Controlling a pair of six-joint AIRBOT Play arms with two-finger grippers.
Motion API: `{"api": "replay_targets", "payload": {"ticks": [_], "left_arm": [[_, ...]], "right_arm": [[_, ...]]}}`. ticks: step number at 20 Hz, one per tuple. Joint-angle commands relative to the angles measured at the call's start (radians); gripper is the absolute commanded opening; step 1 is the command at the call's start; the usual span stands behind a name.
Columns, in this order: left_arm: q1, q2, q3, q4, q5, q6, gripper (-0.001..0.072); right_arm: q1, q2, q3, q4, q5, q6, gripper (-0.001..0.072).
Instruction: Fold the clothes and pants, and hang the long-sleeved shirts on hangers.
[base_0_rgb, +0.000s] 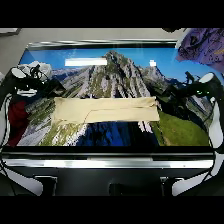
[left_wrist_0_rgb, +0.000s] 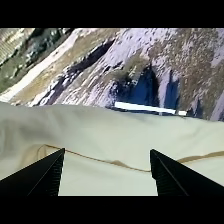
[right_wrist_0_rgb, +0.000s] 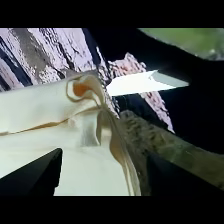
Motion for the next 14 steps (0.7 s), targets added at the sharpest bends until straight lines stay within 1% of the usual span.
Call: {"api": "replay_targets", "payload": {"ticks": [1, 3, 10, 11, 12, 13, 14], "left_arm": [[0.003, 0.005, 0.076, -0.001, -0.045, -0.004, 0.0618], [0.003, 0.006, 0.078, -0.002, -0.048, -0.025, 0.0618], [0.002, 0.006, 0.078, -0.002, -0.048, -0.026, 0.0619], [0.002, 0.006, 0.078, -0.002, -0.048, -0.026, 0.0619], [0.001, 0.006, 0.078, -0.002, -0.049, -0.026, 0.0618], [0.000, 0.006, 0.078, -0.003, -0.049, -0.026, 0.0618], [-0.002, 0.006, 0.078, -0.003, -0.048, -0.026, 0.0617]], "right_arm": [[-0.085, -0.080, 0.012, 0.186, 0.142, -0.103, 0.0605], [-0.070, -0.127, 0.012, 0.210, 0.152, -0.126, 0.0658], [0.014, -0.217, 0.011, 0.203, 0.126, -0.128, 0.0656], [0.031, -0.220, 0.011, 0.195, 0.123, -0.126, 0.0627], [0.047, -0.220, 0.010, 0.188, 0.116, -0.126, 0.0527], [0.063, -0.220, 0.010, 0.187, 0.110, -0.126, 0.0445], [0.077, -0.219, 0.010, 0.187, 0.102, -0.126, 0.0322]]}}
